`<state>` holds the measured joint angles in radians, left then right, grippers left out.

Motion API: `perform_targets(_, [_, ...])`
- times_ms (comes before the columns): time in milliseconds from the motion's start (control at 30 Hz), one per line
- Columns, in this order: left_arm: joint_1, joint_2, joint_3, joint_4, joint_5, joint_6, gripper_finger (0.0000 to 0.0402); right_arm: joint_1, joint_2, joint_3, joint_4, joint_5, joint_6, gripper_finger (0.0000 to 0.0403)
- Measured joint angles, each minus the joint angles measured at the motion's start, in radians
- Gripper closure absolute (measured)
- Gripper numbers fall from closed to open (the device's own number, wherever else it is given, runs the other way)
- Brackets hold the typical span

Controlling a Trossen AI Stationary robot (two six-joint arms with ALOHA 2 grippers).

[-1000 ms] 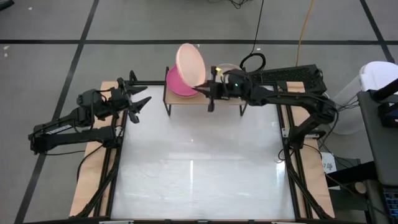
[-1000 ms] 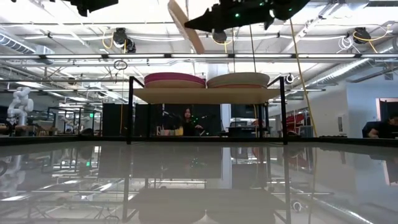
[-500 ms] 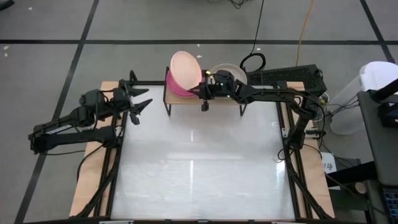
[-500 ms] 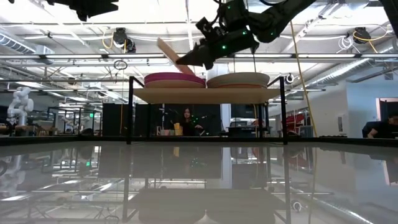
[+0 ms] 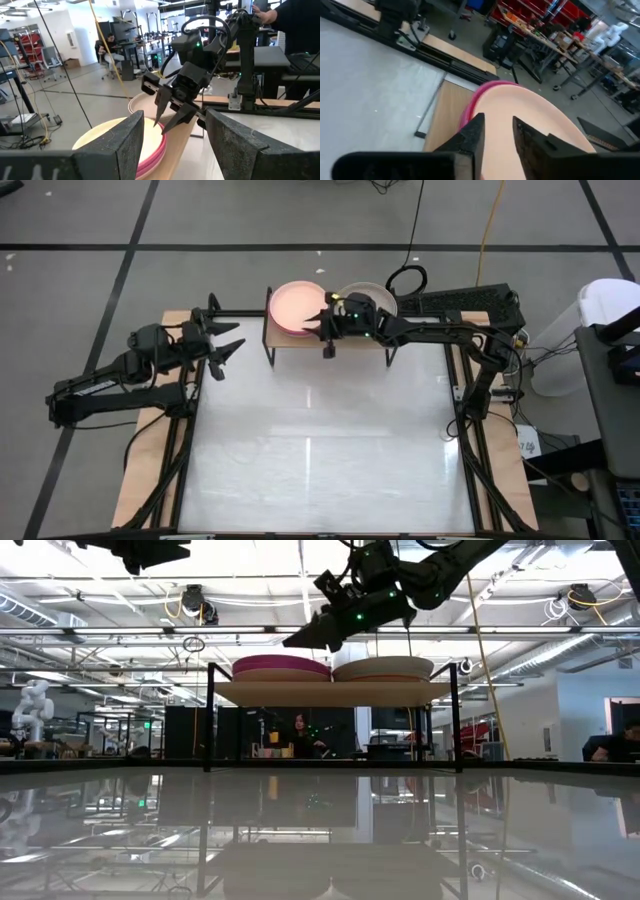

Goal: Place and stack plates onto a shelf
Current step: Return to Home Position

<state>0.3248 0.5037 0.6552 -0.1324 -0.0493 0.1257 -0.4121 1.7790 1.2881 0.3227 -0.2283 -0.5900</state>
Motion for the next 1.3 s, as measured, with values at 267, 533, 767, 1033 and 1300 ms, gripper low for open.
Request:
perform_targets(267, [0.000, -0.068, 0.038, 0.010, 0.022, -0.005, 0.0183, -0.001, -0.170, -0.019, -0.039, 0.012, 0.085, 0.0302])
perform_targets(533, [0.001, -0.263, -0.023, -0.030, 0.015, -0.051, 0.0220, -0.105, -0.570, -0.328, 0.056, -0.058, 0.219, 0.0351])
perform_targets(767, [0.001, -0.381, -0.189, 0.084, 0.024, -0.077, 0.0327, -0.112, -0.945, -0.716, 0.323, -0.034, 0.312, 0.0397])
perform_targets(1033, [0.001, -0.427, -0.417, 0.300, 0.025, -0.135, 0.0376, -0.111, -1.216, -0.984, 0.372, 0.016, 0.429, 0.0402])
perform_targets(1300, [0.001, -0.427, -0.506, 0.364, 0.026, -0.153, 0.0378, -0.111, -1.396, -1.095, 0.260, 0.051, 0.478, 0.0402])
